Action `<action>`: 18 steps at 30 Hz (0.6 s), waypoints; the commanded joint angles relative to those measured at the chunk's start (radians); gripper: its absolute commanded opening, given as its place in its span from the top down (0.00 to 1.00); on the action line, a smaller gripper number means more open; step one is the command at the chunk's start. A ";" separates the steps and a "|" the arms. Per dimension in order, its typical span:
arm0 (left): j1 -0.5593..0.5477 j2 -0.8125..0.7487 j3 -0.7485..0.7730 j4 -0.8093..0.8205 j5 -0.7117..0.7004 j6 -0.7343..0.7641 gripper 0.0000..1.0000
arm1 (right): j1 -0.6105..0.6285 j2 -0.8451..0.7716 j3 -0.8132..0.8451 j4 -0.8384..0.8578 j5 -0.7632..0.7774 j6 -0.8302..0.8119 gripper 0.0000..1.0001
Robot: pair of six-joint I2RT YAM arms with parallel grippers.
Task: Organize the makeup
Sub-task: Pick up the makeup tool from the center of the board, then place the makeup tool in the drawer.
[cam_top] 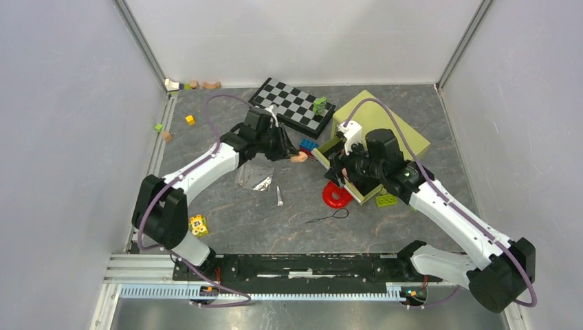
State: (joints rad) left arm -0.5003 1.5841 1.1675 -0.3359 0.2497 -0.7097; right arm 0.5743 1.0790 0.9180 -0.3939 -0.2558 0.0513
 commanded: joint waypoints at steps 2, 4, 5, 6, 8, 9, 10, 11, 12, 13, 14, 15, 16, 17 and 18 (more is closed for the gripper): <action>-0.126 -0.074 -0.014 0.042 0.040 -0.070 0.65 | 0.004 0.028 -0.002 0.111 -0.190 -0.014 0.24; -0.161 -0.078 -0.009 0.058 0.047 -0.079 0.65 | 0.004 0.044 -0.006 0.116 -0.219 -0.015 0.21; -0.179 -0.079 -0.003 0.059 0.047 -0.078 0.65 | 0.005 0.050 -0.007 0.112 -0.220 -0.017 0.21; -0.192 -0.077 0.003 0.059 0.046 -0.075 0.65 | 0.005 0.058 -0.007 0.104 -0.219 -0.025 0.20; -0.211 -0.077 0.007 0.058 0.052 -0.070 0.65 | 0.006 0.064 -0.008 0.083 -0.205 -0.035 0.20; -0.218 -0.079 0.005 0.058 0.051 -0.071 0.65 | 0.006 0.063 -0.013 0.075 -0.193 -0.040 0.19; -0.222 -0.086 0.000 0.058 0.051 -0.073 0.65 | 0.006 0.059 -0.017 0.071 -0.185 -0.043 0.20; -0.224 -0.090 -0.004 0.058 0.051 -0.080 0.65 | 0.006 0.054 -0.027 0.071 -0.187 -0.042 0.20; -0.224 -0.093 -0.004 0.062 0.060 -0.091 0.65 | 0.006 0.050 -0.035 0.070 -0.196 -0.043 0.20; -0.224 -0.096 0.002 0.062 0.068 -0.088 0.65 | 0.006 0.053 -0.035 0.064 -0.204 -0.067 0.20; -0.224 -0.096 0.019 0.044 0.071 -0.082 0.65 | 0.005 0.057 -0.022 0.040 -0.205 -0.076 0.21; -0.224 -0.100 0.033 0.026 0.066 -0.071 0.65 | 0.006 0.063 -0.007 0.015 -0.206 -0.085 0.21; -0.225 -0.108 0.031 0.024 0.057 -0.068 0.65 | 0.006 0.063 -0.004 0.012 -0.213 -0.088 0.22; -0.225 -0.114 0.023 0.033 0.055 -0.076 0.65 | 0.006 0.057 -0.009 0.022 -0.210 -0.087 0.23; -0.226 -0.119 0.015 0.049 0.061 -0.086 0.65 | 0.006 0.053 -0.013 0.036 -0.203 -0.080 0.24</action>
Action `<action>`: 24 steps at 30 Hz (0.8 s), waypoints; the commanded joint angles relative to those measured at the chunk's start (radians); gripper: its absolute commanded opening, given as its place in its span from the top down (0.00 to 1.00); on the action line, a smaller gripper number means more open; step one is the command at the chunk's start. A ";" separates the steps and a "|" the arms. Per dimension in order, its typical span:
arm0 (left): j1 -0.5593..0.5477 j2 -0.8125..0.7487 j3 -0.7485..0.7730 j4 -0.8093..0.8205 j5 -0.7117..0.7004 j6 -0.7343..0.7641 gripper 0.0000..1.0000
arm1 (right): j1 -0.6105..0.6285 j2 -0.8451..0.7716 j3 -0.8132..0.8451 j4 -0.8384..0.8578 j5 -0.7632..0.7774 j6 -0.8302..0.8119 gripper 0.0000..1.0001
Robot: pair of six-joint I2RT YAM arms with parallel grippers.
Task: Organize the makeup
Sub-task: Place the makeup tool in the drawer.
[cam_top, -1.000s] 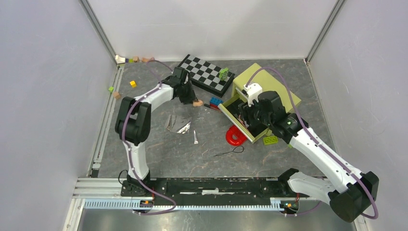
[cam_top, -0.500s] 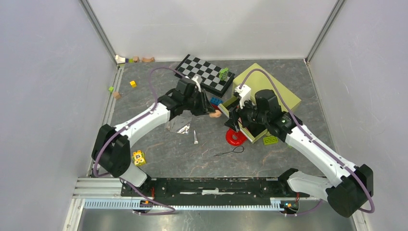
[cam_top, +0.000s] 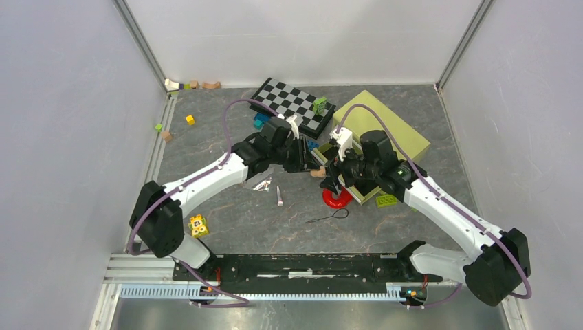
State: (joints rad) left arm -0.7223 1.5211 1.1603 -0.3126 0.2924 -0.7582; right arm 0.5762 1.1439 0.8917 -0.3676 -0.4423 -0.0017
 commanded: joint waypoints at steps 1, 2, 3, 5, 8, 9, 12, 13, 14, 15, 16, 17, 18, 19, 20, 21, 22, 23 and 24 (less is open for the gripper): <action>-0.004 -0.056 0.018 0.037 0.032 -0.046 0.65 | 0.003 -0.013 0.011 0.022 -0.015 -0.021 0.26; -0.003 -0.051 0.016 0.045 0.042 -0.056 0.65 | 0.004 -0.011 0.012 0.027 -0.021 -0.019 0.27; -0.005 -0.045 0.016 0.052 0.056 -0.060 0.65 | 0.004 -0.004 0.017 0.027 -0.025 -0.019 0.29; -0.008 -0.037 0.021 0.057 0.071 -0.064 0.65 | 0.004 0.012 0.026 0.025 -0.031 -0.020 0.31; -0.016 -0.036 0.026 0.056 0.082 -0.063 0.65 | 0.004 0.035 0.041 0.015 -0.029 -0.024 0.33; -0.017 -0.039 0.024 0.056 0.083 -0.062 0.65 | 0.004 0.037 0.044 0.015 -0.026 -0.023 0.34; -0.018 -0.041 0.026 0.057 0.088 -0.064 0.65 | 0.004 0.037 0.047 0.030 -0.026 -0.018 0.42; -0.019 -0.043 0.027 0.056 0.090 -0.064 0.65 | 0.004 0.039 0.048 0.034 -0.030 -0.017 0.45; -0.020 -0.043 0.027 0.057 0.091 -0.064 0.65 | 0.004 0.040 0.051 0.035 -0.032 -0.016 0.48; -0.021 -0.043 0.026 0.056 0.091 -0.066 0.65 | 0.004 0.043 0.056 0.037 -0.032 -0.014 0.50; -0.020 -0.042 0.024 0.055 0.093 -0.066 0.64 | 0.004 0.044 0.059 0.038 -0.033 -0.013 0.53; -0.020 -0.040 0.023 0.053 0.093 -0.066 0.64 | 0.004 0.044 0.060 0.043 -0.037 -0.009 0.54; -0.020 -0.038 0.021 0.052 0.096 -0.066 0.64 | 0.004 0.044 0.062 0.046 -0.040 -0.007 0.56; -0.020 -0.037 0.020 0.050 0.100 -0.065 0.63 | 0.003 0.042 0.062 0.047 -0.042 -0.006 0.59; -0.020 -0.035 0.019 0.050 0.102 -0.064 0.62 | 0.004 0.041 0.063 0.049 -0.044 -0.004 0.63; -0.020 -0.034 0.018 0.050 0.103 -0.063 0.62 | 0.004 0.040 0.064 0.051 -0.044 -0.003 0.65; -0.021 -0.033 0.019 0.049 0.104 -0.063 0.61 | 0.004 0.040 0.065 0.052 -0.043 -0.003 0.67; -0.022 -0.033 0.019 0.047 0.106 -0.061 0.59 | 0.003 0.040 0.065 0.051 -0.042 -0.003 0.70; -0.021 -0.030 0.022 0.043 0.106 -0.058 0.57 | 0.004 0.038 0.067 0.052 -0.039 0.000 0.71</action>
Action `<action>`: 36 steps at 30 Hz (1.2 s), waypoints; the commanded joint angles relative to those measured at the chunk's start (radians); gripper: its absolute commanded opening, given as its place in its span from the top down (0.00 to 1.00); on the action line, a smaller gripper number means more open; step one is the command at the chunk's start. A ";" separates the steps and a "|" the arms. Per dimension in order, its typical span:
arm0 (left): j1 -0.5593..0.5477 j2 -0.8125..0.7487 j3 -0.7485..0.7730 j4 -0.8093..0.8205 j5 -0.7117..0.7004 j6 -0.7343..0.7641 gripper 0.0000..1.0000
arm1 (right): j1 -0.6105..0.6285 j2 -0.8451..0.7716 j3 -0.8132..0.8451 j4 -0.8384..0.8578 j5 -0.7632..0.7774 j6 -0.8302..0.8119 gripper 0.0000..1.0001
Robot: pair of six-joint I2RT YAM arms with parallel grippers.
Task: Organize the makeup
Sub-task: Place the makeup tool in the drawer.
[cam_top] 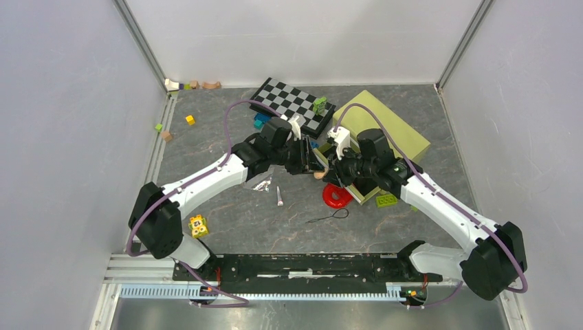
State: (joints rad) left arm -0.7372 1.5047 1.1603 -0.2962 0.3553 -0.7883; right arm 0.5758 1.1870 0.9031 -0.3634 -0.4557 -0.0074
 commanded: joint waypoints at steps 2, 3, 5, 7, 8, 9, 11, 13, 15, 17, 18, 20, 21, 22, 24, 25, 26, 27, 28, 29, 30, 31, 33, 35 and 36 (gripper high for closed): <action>-0.006 -0.010 0.027 0.019 0.044 -0.025 0.51 | 0.004 -0.007 0.056 0.048 -0.019 0.006 0.74; -0.005 -0.009 0.028 0.017 0.043 -0.023 0.48 | 0.004 -0.008 0.056 0.049 -0.012 0.006 0.75; -0.004 -0.007 0.039 0.006 0.037 -0.018 0.41 | 0.004 -0.011 0.057 0.046 -0.002 0.006 0.77; 0.000 -0.004 0.061 -0.020 0.023 -0.004 0.36 | 0.003 -0.018 0.062 0.034 0.028 0.006 0.77; 0.006 -0.003 0.073 -0.031 0.018 0.002 0.35 | 0.004 -0.023 0.065 0.025 0.056 0.006 0.77; 0.015 -0.002 0.085 -0.041 0.013 0.006 0.32 | 0.004 -0.029 0.065 0.019 0.083 0.006 0.77; 0.049 -0.006 0.107 -0.070 0.005 0.012 0.25 | 0.004 -0.045 0.068 0.009 0.160 0.035 0.77; 0.101 -0.021 0.114 -0.097 -0.008 0.020 0.17 | 0.004 -0.054 0.073 -0.015 0.267 0.043 0.77; 0.150 -0.054 0.106 -0.131 -0.040 0.049 0.08 | 0.004 -0.055 0.069 -0.025 0.368 0.055 0.76; 0.193 -0.088 0.091 -0.180 -0.093 0.087 0.02 | 0.002 -0.035 0.072 -0.043 0.460 0.062 0.76; 0.209 -0.104 0.081 -0.210 -0.122 0.107 0.01 | 0.003 -0.015 0.078 -0.061 0.518 0.067 0.77; 0.234 -0.132 0.056 -0.256 -0.185 0.148 0.00 | 0.001 0.022 0.089 -0.085 0.598 0.077 0.76; 0.244 -0.143 0.041 -0.272 -0.199 0.164 0.00 | 0.001 0.036 0.092 -0.089 0.632 0.086 0.77; 0.254 -0.152 0.026 -0.282 -0.214 0.182 0.00 | 0.001 0.050 0.090 -0.088 0.652 0.090 0.77; 0.269 -0.166 -0.009 -0.285 -0.230 0.204 0.00 | 0.000 0.064 0.077 -0.061 0.668 0.088 0.77; 0.273 -0.168 -0.020 -0.285 -0.233 0.212 0.00 | -0.001 0.077 0.076 -0.057 0.685 0.086 0.76; 0.276 -0.169 -0.030 -0.289 -0.231 0.218 0.00 | -0.001 0.091 0.080 -0.063 0.709 0.087 0.77; 0.278 -0.170 -0.034 -0.295 -0.229 0.219 0.00 | -0.001 0.109 0.088 -0.076 0.729 0.087 0.77; 0.279 -0.173 -0.040 -0.296 -0.226 0.224 0.00 | -0.002 0.121 0.090 -0.079 0.746 0.086 0.76; 0.279 -0.179 -0.059 -0.279 -0.227 0.224 0.00 | -0.001 0.130 0.081 -0.070 0.765 0.092 0.76; 0.278 -0.188 -0.076 -0.263 -0.232 0.217 0.00 | -0.001 0.139 0.072 -0.063 0.780 0.095 0.76; 0.277 -0.197 -0.094 -0.249 -0.237 0.211 0.00 | -0.002 0.147 0.067 -0.058 0.777 0.095 0.76; 0.278 -0.209 -0.123 -0.227 -0.231 0.202 0.00 | -0.002 0.168 0.061 -0.055 0.775 0.098 0.75; 0.279 -0.218 -0.151 -0.215 -0.248 0.197 0.00 | -0.003 0.185 0.046 -0.058 0.796 0.107 0.75; 0.278 -0.218 -0.163 -0.215 -0.261 0.185 0.00 | -0.004 0.189 0.033 -0.055 0.807 0.115 0.75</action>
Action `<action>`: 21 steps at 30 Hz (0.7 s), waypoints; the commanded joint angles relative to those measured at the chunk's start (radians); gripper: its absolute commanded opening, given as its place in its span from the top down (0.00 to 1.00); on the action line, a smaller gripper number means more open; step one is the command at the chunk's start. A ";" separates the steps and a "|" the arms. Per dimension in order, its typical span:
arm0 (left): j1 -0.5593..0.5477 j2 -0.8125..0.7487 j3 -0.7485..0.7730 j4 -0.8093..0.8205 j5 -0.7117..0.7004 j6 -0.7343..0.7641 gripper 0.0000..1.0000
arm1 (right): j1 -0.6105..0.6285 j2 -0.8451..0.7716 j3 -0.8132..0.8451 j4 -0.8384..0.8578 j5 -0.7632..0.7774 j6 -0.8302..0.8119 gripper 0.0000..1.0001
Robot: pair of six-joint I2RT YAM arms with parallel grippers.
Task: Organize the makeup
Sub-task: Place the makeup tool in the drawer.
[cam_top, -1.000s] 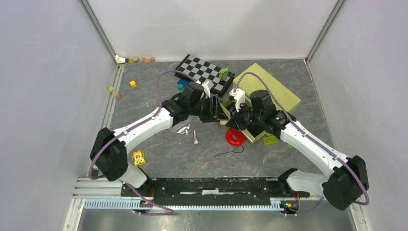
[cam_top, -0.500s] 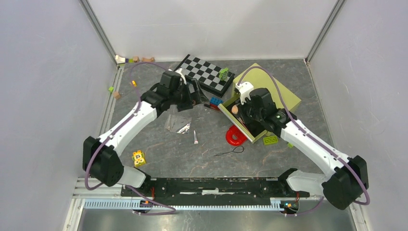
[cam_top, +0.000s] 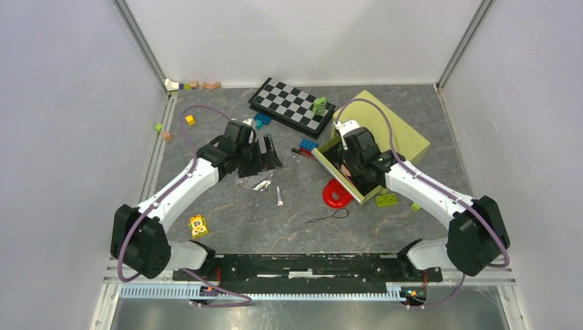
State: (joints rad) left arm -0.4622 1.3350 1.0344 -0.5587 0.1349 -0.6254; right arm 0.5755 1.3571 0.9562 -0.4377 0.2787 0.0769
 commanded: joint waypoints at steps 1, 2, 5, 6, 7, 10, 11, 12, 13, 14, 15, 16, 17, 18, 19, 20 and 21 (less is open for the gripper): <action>0.003 -0.048 -0.044 0.049 -0.034 0.016 0.00 | -0.003 0.022 -0.031 0.017 0.075 0.035 0.75; 0.003 -0.046 -0.048 0.049 -0.028 0.011 0.00 | -0.003 0.021 -0.040 0.012 0.076 0.042 0.75; 0.000 -0.051 -0.059 0.079 0.009 0.007 0.00 | -0.005 0.028 -0.055 0.012 0.046 0.040 0.70; 0.000 -0.052 -0.071 0.100 0.009 0.004 0.00 | -0.005 0.037 -0.059 0.015 0.041 0.038 0.70; 0.000 -0.051 -0.073 0.104 0.019 0.006 0.00 | -0.005 0.049 -0.055 0.012 0.033 0.036 0.69; -0.005 -0.047 -0.077 0.115 0.049 0.018 0.00 | -0.004 0.091 -0.039 -0.015 0.021 0.037 0.67; -0.011 -0.051 -0.083 0.124 0.050 0.022 0.00 | -0.005 0.100 -0.040 -0.014 0.019 0.036 0.66; -0.017 -0.053 -0.089 0.133 0.048 0.023 0.00 | -0.005 0.106 -0.040 -0.016 0.018 0.040 0.65; -0.023 -0.055 -0.094 0.139 0.048 0.024 0.00 | -0.004 0.109 -0.041 -0.017 0.015 0.043 0.65; -0.033 -0.055 -0.097 0.146 0.048 0.028 0.00 | -0.006 0.113 -0.040 -0.021 0.009 0.044 0.64; -0.041 -0.053 -0.098 0.150 0.047 0.031 0.00 | -0.005 0.117 -0.039 -0.026 0.006 0.045 0.62; -0.051 -0.050 -0.099 0.155 0.046 0.034 0.00 | -0.006 0.118 -0.038 -0.031 0.008 0.049 0.61; -0.059 -0.047 -0.099 0.157 0.047 0.035 0.00 | -0.006 0.118 -0.037 -0.036 0.008 0.049 0.59; -0.069 -0.042 -0.097 0.160 0.048 0.038 0.00 | -0.005 0.116 -0.035 -0.038 0.010 0.049 0.56; -0.079 -0.041 -0.101 0.169 0.053 0.043 0.00 | -0.005 0.112 -0.031 -0.044 0.012 0.053 0.53; -0.090 -0.039 -0.105 0.180 0.058 0.046 0.00 | -0.005 0.108 -0.023 -0.051 0.011 0.052 0.51; -0.101 -0.037 -0.111 0.190 0.062 0.051 0.00 | -0.004 0.101 -0.016 -0.057 0.011 0.056 0.49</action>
State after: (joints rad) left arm -0.5289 1.3117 0.9405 -0.4458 0.1684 -0.6247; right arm 0.5701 1.4696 0.9039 -0.4641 0.2981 0.1089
